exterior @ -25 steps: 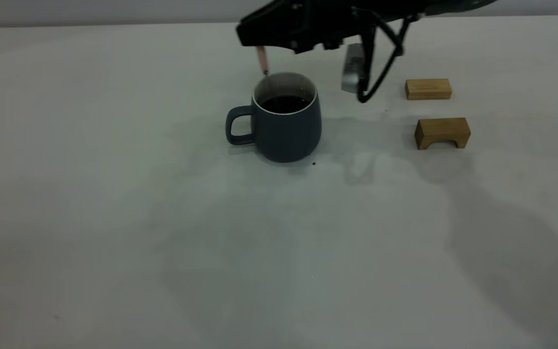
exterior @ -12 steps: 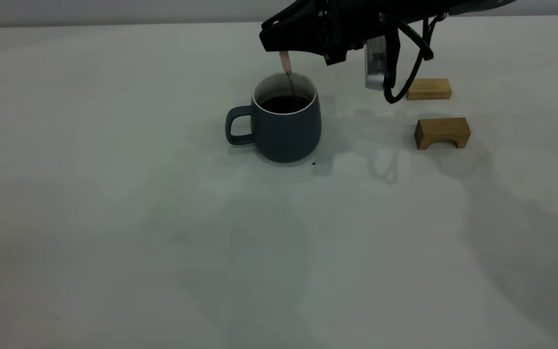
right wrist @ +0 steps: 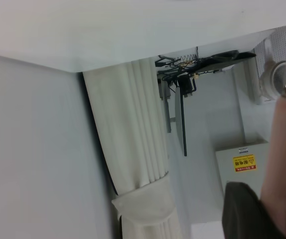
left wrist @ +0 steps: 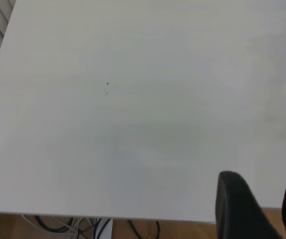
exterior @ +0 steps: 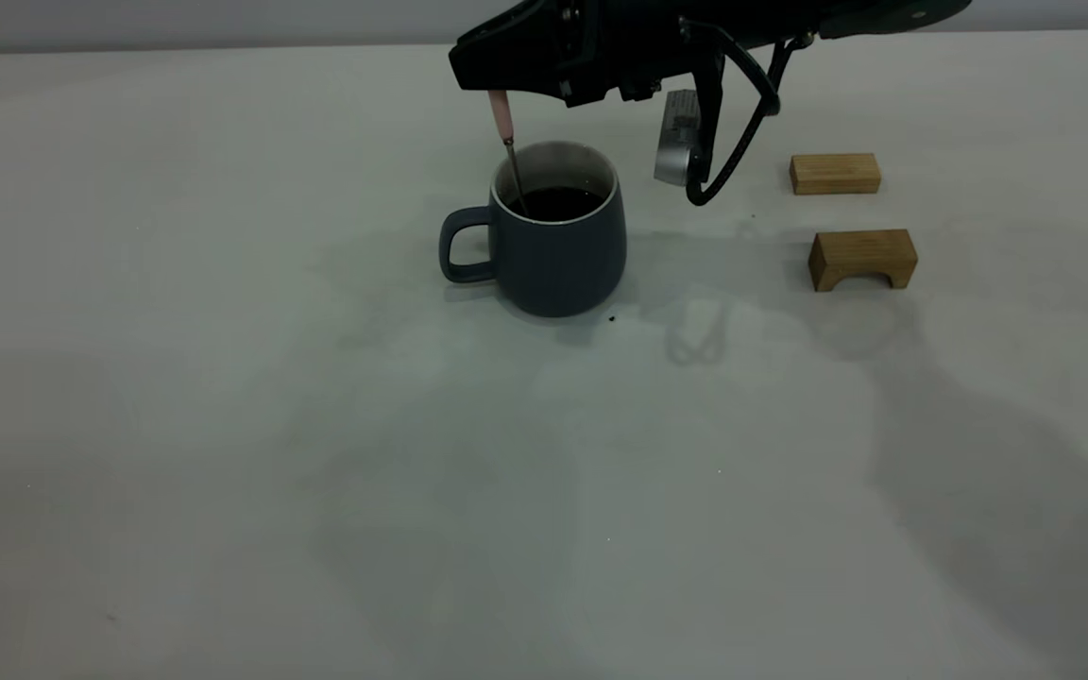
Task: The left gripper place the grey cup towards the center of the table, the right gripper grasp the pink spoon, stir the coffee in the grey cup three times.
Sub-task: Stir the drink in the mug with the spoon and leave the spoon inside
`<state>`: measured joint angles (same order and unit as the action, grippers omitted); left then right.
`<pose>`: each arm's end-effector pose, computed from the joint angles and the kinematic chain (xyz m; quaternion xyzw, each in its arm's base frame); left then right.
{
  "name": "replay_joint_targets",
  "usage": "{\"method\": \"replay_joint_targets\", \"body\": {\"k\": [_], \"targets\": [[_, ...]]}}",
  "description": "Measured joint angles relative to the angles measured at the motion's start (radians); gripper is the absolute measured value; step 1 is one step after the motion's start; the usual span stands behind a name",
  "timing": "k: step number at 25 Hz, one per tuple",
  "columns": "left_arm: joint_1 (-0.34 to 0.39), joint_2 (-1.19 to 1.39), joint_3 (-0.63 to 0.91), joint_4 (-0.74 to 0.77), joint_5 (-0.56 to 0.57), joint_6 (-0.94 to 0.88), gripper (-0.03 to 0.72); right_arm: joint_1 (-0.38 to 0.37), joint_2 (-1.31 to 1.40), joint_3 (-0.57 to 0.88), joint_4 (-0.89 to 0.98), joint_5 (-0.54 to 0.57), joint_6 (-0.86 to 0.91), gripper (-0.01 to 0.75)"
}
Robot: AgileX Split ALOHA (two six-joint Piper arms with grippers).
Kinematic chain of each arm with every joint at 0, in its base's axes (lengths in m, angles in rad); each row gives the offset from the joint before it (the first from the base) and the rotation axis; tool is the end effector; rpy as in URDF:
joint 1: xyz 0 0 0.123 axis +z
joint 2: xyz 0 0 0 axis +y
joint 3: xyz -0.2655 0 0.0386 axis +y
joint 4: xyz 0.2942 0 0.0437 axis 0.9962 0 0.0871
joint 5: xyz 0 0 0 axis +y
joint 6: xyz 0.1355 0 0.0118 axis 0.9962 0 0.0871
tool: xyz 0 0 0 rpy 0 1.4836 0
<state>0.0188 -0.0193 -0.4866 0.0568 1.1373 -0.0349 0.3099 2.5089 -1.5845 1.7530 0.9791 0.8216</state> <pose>0.0861 0.0086 0.2670 -0.0256 0.8704 0.0244 0.4911 0.4566 0.2628 -0.0023 -0.6478 -0.4869 -0.4481 0.3774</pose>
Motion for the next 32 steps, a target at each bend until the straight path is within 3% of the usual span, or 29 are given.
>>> {"method": "replay_joint_targets", "body": {"k": [15, 18, 27, 32], "targets": [[0.0, 0.0, 0.0, 0.0, 0.0, 0.0, 0.299, -0.049, 0.0, -0.002, -0.238, 0.022, -0.156, 0.137], [0.0, 0.0, 0.0, 0.0, 0.0, 0.0, 0.299, -0.049, 0.0, -0.002, -0.239, 0.031, -0.194, 0.172], [0.0, 0.0, 0.0, 0.0, 0.0, 0.0, 0.299, -0.049, -0.035, -0.002, -0.307, 0.035, -0.207, 0.536], [0.0, 0.0, 0.0, 0.0, 0.0, 0.0, 0.299, -0.049, -0.194, -0.002, -0.5, 0.041, -0.272, 0.638]]}}
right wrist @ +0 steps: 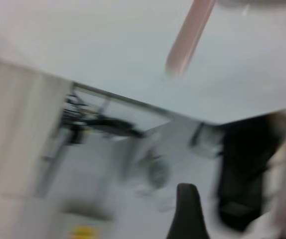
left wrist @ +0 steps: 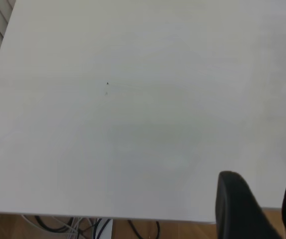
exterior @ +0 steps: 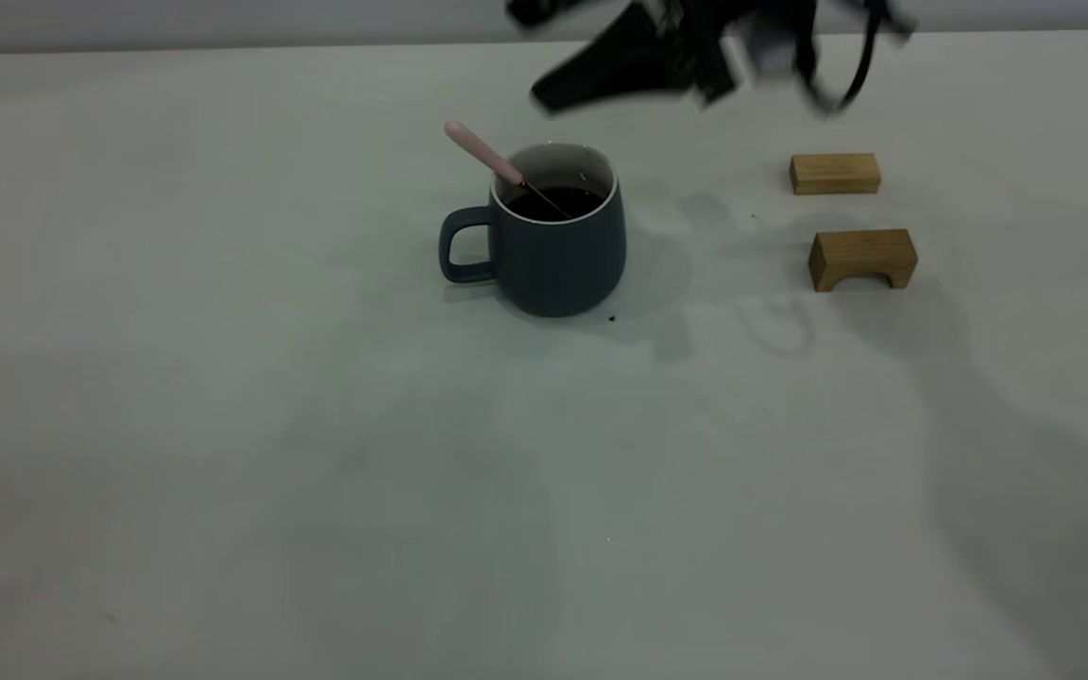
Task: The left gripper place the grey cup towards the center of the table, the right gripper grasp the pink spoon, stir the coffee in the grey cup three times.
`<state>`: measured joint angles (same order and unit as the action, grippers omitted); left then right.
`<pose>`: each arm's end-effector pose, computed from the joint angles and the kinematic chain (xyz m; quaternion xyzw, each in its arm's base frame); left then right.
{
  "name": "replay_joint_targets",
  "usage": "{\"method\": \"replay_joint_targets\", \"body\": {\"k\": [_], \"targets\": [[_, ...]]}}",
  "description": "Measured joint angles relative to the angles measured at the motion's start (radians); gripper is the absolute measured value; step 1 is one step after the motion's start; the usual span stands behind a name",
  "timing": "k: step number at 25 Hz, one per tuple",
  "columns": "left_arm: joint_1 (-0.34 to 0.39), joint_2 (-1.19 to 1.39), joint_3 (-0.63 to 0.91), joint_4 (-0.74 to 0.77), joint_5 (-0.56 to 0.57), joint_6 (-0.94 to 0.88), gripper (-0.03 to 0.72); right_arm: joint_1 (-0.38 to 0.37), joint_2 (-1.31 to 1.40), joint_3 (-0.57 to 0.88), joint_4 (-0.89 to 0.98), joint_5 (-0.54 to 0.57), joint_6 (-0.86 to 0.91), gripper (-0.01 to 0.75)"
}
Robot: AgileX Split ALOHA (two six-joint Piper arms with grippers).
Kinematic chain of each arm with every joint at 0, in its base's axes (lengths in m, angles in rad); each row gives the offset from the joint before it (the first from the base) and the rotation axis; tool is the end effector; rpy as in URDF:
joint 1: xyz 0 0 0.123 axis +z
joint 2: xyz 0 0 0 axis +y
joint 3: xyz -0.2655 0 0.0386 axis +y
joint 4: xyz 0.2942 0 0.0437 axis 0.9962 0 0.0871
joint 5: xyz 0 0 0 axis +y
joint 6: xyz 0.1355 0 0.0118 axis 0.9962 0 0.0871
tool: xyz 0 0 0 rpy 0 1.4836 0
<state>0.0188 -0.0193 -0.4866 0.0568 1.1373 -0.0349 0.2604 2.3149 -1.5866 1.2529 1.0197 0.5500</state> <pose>0.0861 0.0086 0.2670 -0.0256 0.8704 0.0244 0.4911 0.4473 0.2331 0.0574 -0.4425 -0.7533 -0.4315 0.2247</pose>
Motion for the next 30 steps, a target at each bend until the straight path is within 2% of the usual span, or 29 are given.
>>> {"method": "replay_joint_targets", "body": {"k": [5, 9, 12, 17, 24, 30], "targets": [[0.0, 0.0, 0.0, 0.0, 0.0, 0.0, 0.299, 0.0, -0.236, 0.0, -0.273, 0.045, -0.264, 0.626], [0.0, 0.0, 0.0, 0.0, 0.0, 0.0, 0.299, 0.0, -0.418, 0.0, -0.467, 0.082, -0.493, 0.572], [0.0, 0.0, 0.0, 0.0, 0.0, 0.0, 0.299, 0.0, -0.542, 0.0, -0.555, 0.12, -0.599, 0.522], [0.0, 0.0, 0.0, 0.0, 0.0, 0.0, 0.299, 0.0, -0.735, 0.002, -0.663, 0.201, -0.645, 0.445], [0.0, 0.0, 0.0, 0.0, 0.0, 0.0, 0.299, 0.0, -0.987, 0.003, -0.804, 0.217, -0.665, 0.349], [0.0, 0.0, 0.0, 0.0, 0.0, 0.0, 0.299, 0.0, -1.248, 0.144, -1.023, 0.217, -0.665, 0.274]]}}
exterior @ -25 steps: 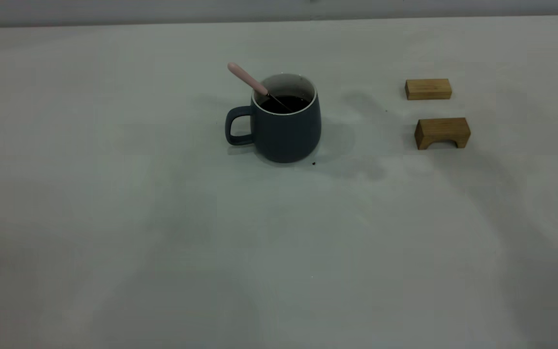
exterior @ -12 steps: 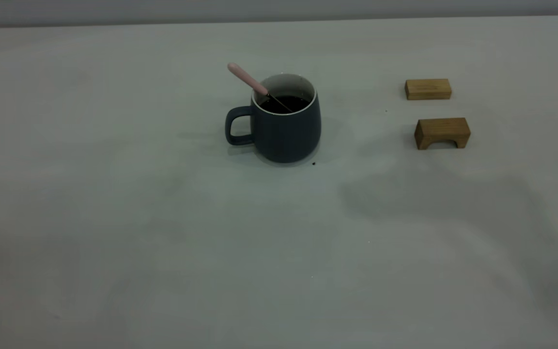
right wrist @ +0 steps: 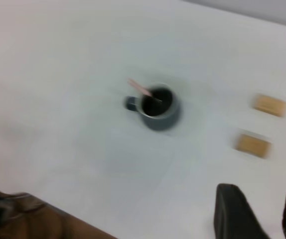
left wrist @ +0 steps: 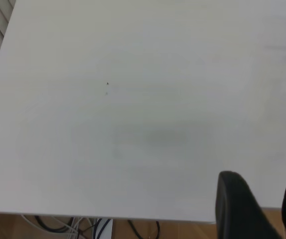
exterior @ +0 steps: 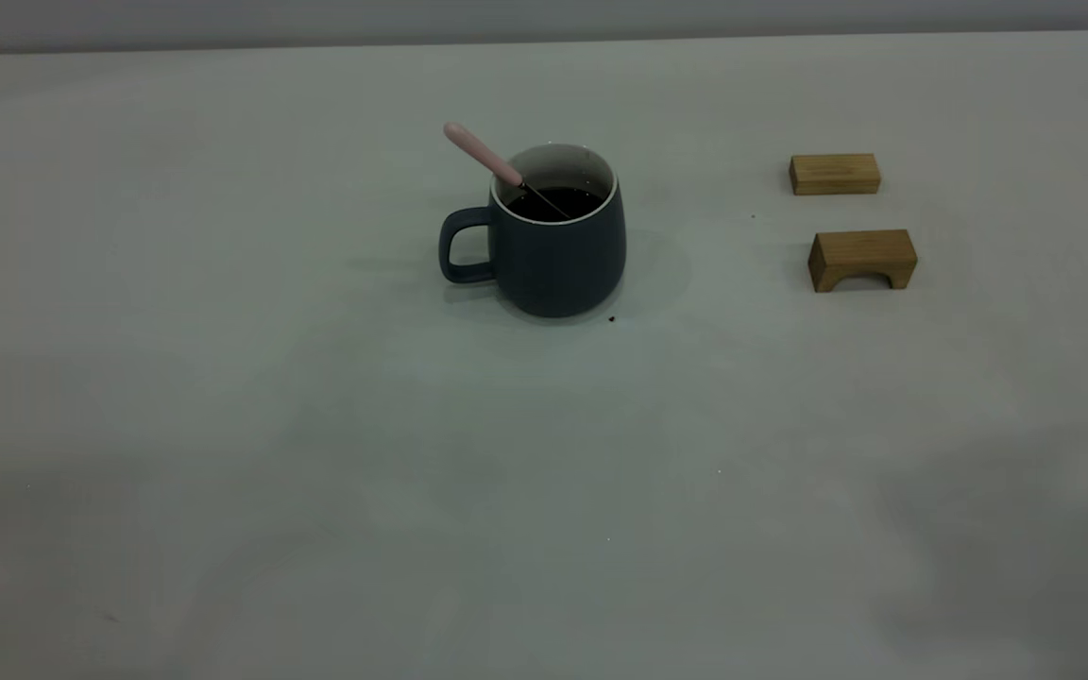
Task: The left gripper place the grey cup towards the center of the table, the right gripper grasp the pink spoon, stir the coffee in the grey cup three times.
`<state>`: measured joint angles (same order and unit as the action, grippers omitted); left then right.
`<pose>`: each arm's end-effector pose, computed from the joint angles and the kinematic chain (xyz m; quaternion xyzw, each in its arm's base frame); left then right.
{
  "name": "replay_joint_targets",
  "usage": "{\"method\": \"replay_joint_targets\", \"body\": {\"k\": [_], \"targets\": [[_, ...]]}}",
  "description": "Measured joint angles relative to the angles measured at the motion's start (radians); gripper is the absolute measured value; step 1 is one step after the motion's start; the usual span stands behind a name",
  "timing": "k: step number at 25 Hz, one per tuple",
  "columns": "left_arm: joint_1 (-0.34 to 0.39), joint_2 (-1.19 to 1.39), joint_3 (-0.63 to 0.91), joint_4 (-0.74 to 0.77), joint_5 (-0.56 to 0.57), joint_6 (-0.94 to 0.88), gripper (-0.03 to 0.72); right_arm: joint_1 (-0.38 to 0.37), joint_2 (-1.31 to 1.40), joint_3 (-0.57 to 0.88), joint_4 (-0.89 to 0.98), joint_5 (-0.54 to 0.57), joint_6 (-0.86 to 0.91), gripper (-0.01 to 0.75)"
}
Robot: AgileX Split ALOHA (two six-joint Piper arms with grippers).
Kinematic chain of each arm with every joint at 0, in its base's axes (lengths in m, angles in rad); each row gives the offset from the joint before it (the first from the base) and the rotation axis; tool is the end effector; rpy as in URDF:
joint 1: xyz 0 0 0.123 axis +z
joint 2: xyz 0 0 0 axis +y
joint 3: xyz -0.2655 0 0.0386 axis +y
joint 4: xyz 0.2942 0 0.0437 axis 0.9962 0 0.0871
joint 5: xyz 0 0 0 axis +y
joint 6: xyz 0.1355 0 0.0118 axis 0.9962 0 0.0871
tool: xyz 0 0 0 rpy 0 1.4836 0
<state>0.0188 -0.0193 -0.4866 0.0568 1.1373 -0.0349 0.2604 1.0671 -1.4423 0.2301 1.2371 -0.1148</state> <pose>0.0861 0.0086 0.2670 -0.0256 0.8704 0.0244 0.4911 0.2428 0.0950 0.4305 -0.1780 0.8983 0.1423 0.3757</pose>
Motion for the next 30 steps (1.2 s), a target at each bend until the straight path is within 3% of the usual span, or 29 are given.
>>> {"method": "replay_joint_targets", "body": {"k": [7, 19, 30], "targets": [[0.0, 0.0, 0.0, 0.0, 0.0, 0.0, 0.299, -0.016, -0.343, 0.315, -0.073, 0.0, -0.03, 0.229], [0.0, 0.0, 0.0, 0.0, 0.0, 0.0, 0.299, -0.298, -0.816, 0.75, -0.091, 0.001, -0.03, 0.235], [0.0, 0.0, 0.0, 0.0, 0.0, 0.0, 0.299, -0.312, -0.975, 0.969, -0.128, -0.099, -0.005, 0.236]]}}
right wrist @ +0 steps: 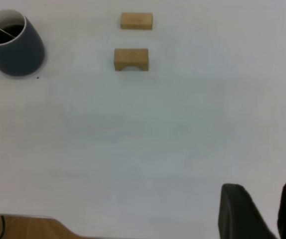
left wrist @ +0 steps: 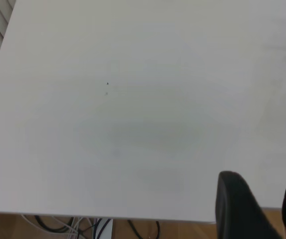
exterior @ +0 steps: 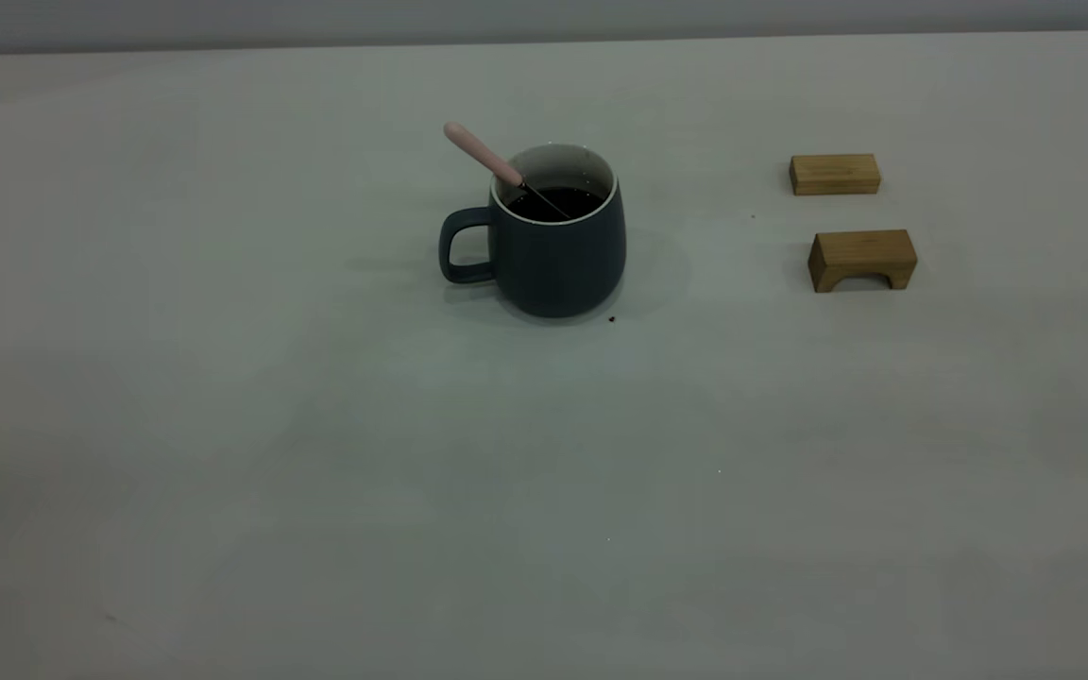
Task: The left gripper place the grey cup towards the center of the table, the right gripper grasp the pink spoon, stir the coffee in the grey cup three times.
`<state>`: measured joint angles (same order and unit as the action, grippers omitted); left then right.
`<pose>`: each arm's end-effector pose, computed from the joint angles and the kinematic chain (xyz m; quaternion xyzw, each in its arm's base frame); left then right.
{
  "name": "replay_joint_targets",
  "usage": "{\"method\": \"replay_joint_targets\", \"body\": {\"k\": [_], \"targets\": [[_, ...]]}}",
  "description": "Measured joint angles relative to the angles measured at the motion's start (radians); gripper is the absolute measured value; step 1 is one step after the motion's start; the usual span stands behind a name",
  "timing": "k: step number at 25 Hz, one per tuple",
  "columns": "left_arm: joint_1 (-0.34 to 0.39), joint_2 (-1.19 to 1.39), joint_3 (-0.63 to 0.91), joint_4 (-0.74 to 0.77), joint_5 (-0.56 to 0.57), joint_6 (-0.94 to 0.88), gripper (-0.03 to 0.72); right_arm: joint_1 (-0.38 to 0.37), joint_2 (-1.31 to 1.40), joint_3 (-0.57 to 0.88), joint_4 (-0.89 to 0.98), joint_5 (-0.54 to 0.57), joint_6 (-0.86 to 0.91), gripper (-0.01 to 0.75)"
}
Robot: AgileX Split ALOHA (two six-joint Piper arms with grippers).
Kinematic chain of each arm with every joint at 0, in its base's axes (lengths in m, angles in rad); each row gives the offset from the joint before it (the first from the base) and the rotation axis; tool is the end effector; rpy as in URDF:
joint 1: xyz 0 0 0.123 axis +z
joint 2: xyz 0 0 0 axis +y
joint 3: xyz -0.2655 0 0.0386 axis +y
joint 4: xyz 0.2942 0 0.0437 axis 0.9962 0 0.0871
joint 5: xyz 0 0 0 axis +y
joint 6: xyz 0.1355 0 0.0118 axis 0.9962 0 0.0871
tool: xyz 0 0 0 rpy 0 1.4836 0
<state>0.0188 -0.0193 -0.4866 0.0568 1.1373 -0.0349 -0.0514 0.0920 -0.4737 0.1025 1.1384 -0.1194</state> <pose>0.0861 0.0086 0.2670 -0.0256 0.8704 0.0244 0.4911 0.1028 0.0074 0.2521 -0.0315 0.8984 0.0139 0.4378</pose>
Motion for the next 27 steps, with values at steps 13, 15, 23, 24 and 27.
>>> {"method": "replay_joint_targets", "body": {"k": [13, 15, 23, 24, 27], "targets": [[0.0, 0.0, 0.0, 0.0, 0.0, 0.0, 0.299, 0.0, -0.071, 0.005, -0.002, -0.003, 0.003, 0.237], [0.0, 0.0, 0.0, 0.0, 0.0, 0.0, 0.299, 0.0, -0.071, 0.005, -0.001, -0.003, 0.003, 0.237], [0.0, 0.0, 0.0, 0.0, 0.0, 0.0, 0.299, -0.003, -0.071, 0.005, 0.0, -0.003, 0.003, 0.237], [0.0, 0.0, 0.0, 0.0, 0.0, 0.0, 0.299, -0.004, -0.071, 0.005, 0.0, -0.003, 0.003, 0.237], [0.0, 0.0, 0.0, 0.0, 0.0, 0.0, 0.299, -0.004, -0.071, 0.005, 0.0, -0.003, 0.003, 0.237]]}}
